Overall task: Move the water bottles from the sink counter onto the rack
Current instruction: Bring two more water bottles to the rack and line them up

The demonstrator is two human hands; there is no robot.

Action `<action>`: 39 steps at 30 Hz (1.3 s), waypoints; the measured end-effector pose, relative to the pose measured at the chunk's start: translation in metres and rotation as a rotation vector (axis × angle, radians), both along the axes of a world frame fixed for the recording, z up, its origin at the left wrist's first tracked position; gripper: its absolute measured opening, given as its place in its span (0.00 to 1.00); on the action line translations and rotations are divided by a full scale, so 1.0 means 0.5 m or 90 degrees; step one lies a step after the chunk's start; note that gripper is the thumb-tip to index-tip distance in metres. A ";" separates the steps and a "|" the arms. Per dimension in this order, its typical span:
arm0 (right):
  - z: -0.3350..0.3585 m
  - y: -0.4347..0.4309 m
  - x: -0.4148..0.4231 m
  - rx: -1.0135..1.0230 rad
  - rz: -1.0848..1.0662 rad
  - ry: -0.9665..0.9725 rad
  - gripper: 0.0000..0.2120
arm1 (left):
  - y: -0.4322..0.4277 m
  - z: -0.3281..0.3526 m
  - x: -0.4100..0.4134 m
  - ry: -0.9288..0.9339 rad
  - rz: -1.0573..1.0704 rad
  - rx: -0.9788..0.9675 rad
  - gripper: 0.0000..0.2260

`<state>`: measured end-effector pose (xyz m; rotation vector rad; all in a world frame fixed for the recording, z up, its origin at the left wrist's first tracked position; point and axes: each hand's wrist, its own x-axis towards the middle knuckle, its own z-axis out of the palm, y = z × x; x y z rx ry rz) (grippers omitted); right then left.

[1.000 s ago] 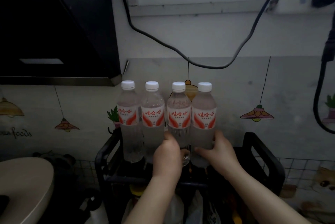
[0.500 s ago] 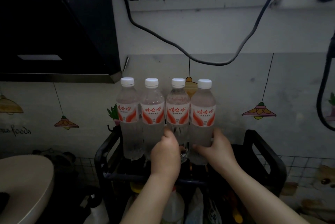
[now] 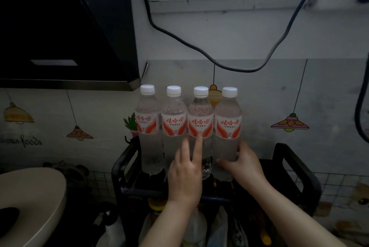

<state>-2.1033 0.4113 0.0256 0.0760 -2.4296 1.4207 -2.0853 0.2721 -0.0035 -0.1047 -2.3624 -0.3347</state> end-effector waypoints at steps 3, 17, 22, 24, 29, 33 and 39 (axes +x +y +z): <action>0.001 -0.001 0.001 0.010 -0.005 0.004 0.24 | 0.004 0.002 0.002 -0.021 0.010 -0.019 0.52; 0.009 0.001 0.014 0.016 0.002 -0.053 0.30 | -0.008 0.005 0.014 -0.061 0.001 -0.059 0.48; 0.010 0.010 0.038 0.046 -0.005 -0.057 0.37 | 0.001 0.018 0.035 -0.095 -0.041 0.001 0.42; 0.012 0.017 0.050 0.074 -0.017 -0.059 0.37 | 0.008 0.019 0.046 -0.125 -0.053 0.032 0.36; 0.019 0.028 0.084 0.191 -0.051 -0.068 0.33 | 0.026 0.026 0.080 -0.128 -0.047 0.069 0.30; 0.025 0.035 0.123 0.224 -0.040 -0.052 0.31 | 0.044 0.028 0.113 -0.140 -0.067 0.109 0.27; 0.021 0.049 0.208 0.234 -0.047 -0.051 0.30 | 0.070 0.029 0.173 -0.194 -0.112 0.160 0.25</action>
